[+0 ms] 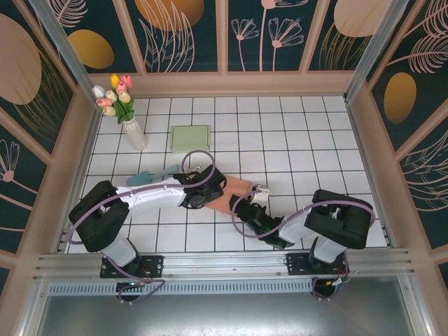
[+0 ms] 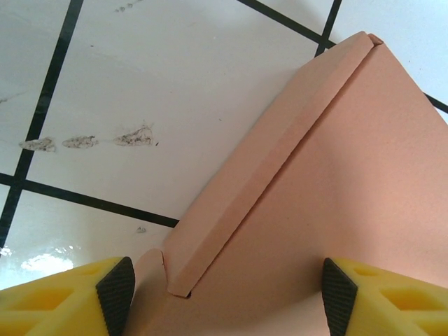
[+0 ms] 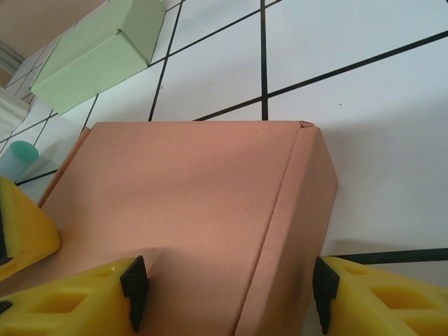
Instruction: Fold the paper box
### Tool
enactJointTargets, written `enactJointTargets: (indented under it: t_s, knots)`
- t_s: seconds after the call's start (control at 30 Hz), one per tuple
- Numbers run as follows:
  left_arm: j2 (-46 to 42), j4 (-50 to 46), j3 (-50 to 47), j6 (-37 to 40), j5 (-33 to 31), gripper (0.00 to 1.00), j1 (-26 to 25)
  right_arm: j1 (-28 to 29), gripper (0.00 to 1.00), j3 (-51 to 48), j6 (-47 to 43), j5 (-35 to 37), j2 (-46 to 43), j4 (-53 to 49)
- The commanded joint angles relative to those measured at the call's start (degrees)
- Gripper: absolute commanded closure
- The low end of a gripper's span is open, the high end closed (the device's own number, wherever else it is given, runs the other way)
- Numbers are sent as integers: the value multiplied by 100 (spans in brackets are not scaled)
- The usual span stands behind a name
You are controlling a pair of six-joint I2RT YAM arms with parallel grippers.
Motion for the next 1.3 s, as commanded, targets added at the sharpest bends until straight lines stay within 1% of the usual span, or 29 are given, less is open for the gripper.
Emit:
enactJointTargets:
  t_s: [0.0, 0.1, 0.17, 0.27, 0.37, 0.43, 0.57, 0.7, 0.87, 0.93, 1.1, 1.27]
  knots:
    - [4, 203, -235, -220, 485, 30, -21, 60, 34, -37, 66, -145, 215, -543]
    - [24, 246, -250, -286, 524, 32, -20, 78, 34, -13, 65, -141, 257, -552]
    - [42, 260, -244, -318, 606, 31, -20, 80, 35, 4, 76, -142, 293, -567]
    - [35, 123, -147, -323, 735, 17, -21, 80, 34, 13, 76, -129, 331, -567]
    - [-50, -169, -38, -376, 563, 12, -22, 80, 34, 23, 75, -88, 371, -582]
    - [-80, -132, -79, -405, 610, 13, -23, 80, 35, 23, 84, -80, 391, -577]
    - [-134, 134, -222, -546, 899, 17, -22, 81, 35, 42, 104, -79, 449, -568]
    - [-266, 331, -287, -753, 1106, 16, -58, 89, 35, 78, 139, -76, 500, -593]
    - [-369, 340, -225, -850, 1097, 15, -116, 89, 35, 121, 149, -63, 583, -576]
    - [-363, 369, -224, -844, 1087, 16, -124, 96, 35, 127, 162, -75, 602, -566]
    - [-254, 205, -242, -746, 749, 20, -121, 107, 35, 87, 182, -62, 602, -564]
    - [-47, 369, -412, -732, 742, 22, -116, 107, 35, 53, 183, -53, 583, -556]
